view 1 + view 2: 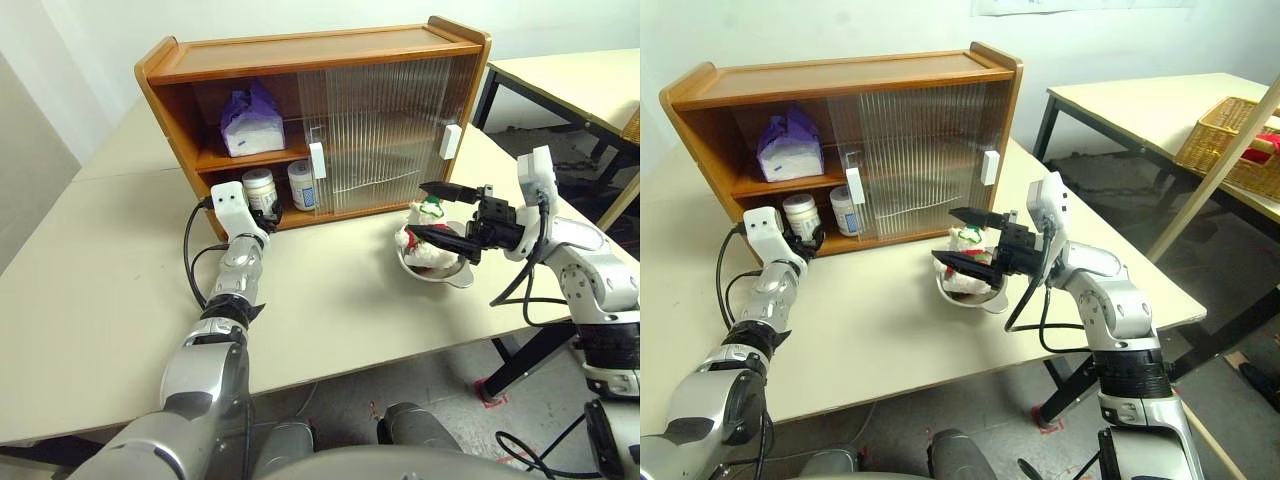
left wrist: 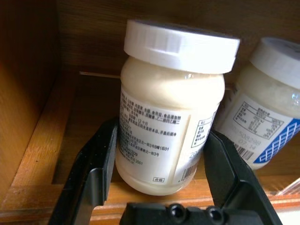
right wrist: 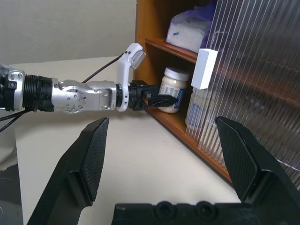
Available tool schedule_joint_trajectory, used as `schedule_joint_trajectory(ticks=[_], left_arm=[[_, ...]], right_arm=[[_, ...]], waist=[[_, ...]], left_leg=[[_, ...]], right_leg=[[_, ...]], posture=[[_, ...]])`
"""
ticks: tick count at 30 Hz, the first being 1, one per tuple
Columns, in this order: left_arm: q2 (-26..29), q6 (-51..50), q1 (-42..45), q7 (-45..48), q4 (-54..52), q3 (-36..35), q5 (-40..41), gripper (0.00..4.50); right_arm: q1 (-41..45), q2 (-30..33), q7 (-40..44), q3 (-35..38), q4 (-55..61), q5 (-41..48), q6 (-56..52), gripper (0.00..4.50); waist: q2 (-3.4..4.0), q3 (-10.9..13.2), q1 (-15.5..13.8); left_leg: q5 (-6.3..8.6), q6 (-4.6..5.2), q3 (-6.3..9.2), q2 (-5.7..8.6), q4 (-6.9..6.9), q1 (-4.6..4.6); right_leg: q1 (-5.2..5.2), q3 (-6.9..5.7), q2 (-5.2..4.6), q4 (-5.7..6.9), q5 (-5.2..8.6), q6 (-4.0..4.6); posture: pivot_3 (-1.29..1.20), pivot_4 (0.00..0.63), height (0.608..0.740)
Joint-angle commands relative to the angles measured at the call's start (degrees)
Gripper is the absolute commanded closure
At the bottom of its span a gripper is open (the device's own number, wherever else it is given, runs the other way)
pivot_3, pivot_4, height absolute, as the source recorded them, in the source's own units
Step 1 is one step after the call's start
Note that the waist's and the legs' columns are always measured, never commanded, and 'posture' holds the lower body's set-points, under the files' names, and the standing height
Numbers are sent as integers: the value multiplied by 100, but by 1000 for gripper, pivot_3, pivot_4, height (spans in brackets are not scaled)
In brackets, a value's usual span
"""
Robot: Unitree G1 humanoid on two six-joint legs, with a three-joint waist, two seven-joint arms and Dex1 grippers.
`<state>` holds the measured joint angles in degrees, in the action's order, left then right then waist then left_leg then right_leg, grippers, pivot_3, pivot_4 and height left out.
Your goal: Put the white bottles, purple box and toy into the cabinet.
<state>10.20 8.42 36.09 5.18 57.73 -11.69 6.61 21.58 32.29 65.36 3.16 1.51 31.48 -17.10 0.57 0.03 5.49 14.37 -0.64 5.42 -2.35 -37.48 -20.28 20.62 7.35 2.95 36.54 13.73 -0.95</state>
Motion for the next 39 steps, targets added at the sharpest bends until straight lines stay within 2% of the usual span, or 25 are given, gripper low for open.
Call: schedule_joint_trajectory(ticks=[1,6,9,11,15,20,28,32,39], left_arm=[[-111,30,-386,-9,453,182,-198,1443],[-77,1089,-446,38,576,219,-304,1444],[-53,1392,-414,43,707,191,-316,1444],[-34,1571,-372,27,796,168,-314,1444],[25,1709,-245,-103,997,137,-330,1444],[110,1731,-94,-212,1208,153,-375,1444],[216,1694,78,-255,1379,149,-373,1444],[194,1797,57,-163,1295,192,-394,56],[131,2023,-128,136,1062,98,-232,22]], right_arm=[[57,-2,9,-45,-55,-60,49,0],[53,18,1,-34,-32,-54,20,0],[64,31,-8,-27,-9,-42,-9,0],[80,38,-15,-28,2,-36,-33,0],[100,68,-15,-13,12,-21,-66,0],[96,97,-13,-2,25,-11,-73,0],[68,122,0,10,20,-10,-58,0],[87,113,5,1,-28,-25,-43,0],[154,58,6,-54,-80,-48,-34,0]], waist=[[3,-1,15],[5,0,30],[11,-5,30],[9,-4,28],[13,-7,15],[13,-7,4],[12,-7,21],[5,-2,25],[1,-2,1]], left_leg=[[5,-7,-1,0,1,3],[33,-28,0,0,5,-1],[4,42,-1,0,10,-14],[10,52,-2,1,15,-19],[23,88,-7,2,12,-70],[42,132,-10,4,4,-78],[48,144,-12,5,-16,-74],[49,146,-13,6,-22,-73],[55,155,-12,6,-25,-84]], right_leg=[[-1,2,0,-1,1,0],[0,6,0,-7,9,-2],[10,6,0,-7,28,-5],[13,6,0,-8,41,-7],[42,6,0,-8,60,-13],[41,5,1,-11,77,-16],[30,3,2,-11,77,-16],[26,3,2,-11,76,-15],[30,2,2,-11,78,-15]], posture=[[-152,0,740],[-153,0,740],[-151,0,740],[-151,0,740],[-149,0,740],[-152,0,740],[-153,0,740],[-148,0,740],[-141,0,740]])
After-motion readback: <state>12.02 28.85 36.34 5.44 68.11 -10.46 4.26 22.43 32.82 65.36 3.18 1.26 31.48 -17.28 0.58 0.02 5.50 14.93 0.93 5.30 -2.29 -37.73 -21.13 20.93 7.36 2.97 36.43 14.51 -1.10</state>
